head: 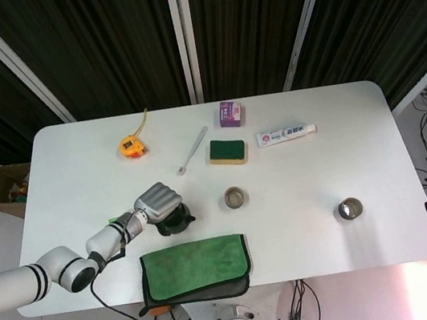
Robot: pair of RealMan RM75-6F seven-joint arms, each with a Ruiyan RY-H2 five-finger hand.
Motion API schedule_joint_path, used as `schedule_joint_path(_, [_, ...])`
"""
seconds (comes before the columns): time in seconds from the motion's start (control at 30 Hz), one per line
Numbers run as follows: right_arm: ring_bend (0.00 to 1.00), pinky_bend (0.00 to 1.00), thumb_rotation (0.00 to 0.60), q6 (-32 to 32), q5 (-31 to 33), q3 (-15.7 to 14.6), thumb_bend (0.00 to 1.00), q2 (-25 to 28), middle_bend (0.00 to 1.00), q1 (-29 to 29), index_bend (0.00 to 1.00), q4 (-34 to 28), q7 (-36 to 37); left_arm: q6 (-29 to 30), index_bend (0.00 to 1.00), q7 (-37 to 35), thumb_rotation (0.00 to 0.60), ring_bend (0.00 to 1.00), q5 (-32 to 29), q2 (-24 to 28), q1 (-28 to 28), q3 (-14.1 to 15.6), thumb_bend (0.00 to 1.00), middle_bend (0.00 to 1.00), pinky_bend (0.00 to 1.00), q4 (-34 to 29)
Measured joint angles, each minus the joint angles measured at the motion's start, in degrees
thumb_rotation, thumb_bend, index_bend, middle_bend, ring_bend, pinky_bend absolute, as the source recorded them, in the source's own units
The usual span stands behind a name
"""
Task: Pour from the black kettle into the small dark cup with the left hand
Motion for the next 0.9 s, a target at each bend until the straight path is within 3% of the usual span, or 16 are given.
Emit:
schedule_joint_path(0.3, [0.0, 0.0, 0.6, -0.22, 0.26, 0.02, 0.36, -0.1, 0.0, 0.0, 0.0, 0.33, 0.28, 0.66, 0.83, -1.38, 0.509, 0.79, 0.49, 0.14, 0.38, -0.7, 0.06, 0.94, 0.68, -0.31])
schedule_joint_path(0.73, [0.0, 0.0, 0.6, -0.26, 0.38, 0.09, 0.36, -0.25, 0.0, -0.03, 0.0, 0.8, 0.73, 1.4, 0.83, -4.2, 0.327, 0.79, 2.16, 0.49, 1.18, -1.83, 0.0, 0.94, 0.68, -0.67])
schedule_joint_path(0.9, [0.0, 0.0, 0.6, -0.27, 0.37, 0.1, 0.36, -0.24, 0.0, -0.02, 0.0, 0.8, 0.75, 1.63, 0.85, -5.42, 0.227, 0.79, 2.75, 0.61, 1.45, -2.34, 0.0, 0.94, 0.68, -0.73])
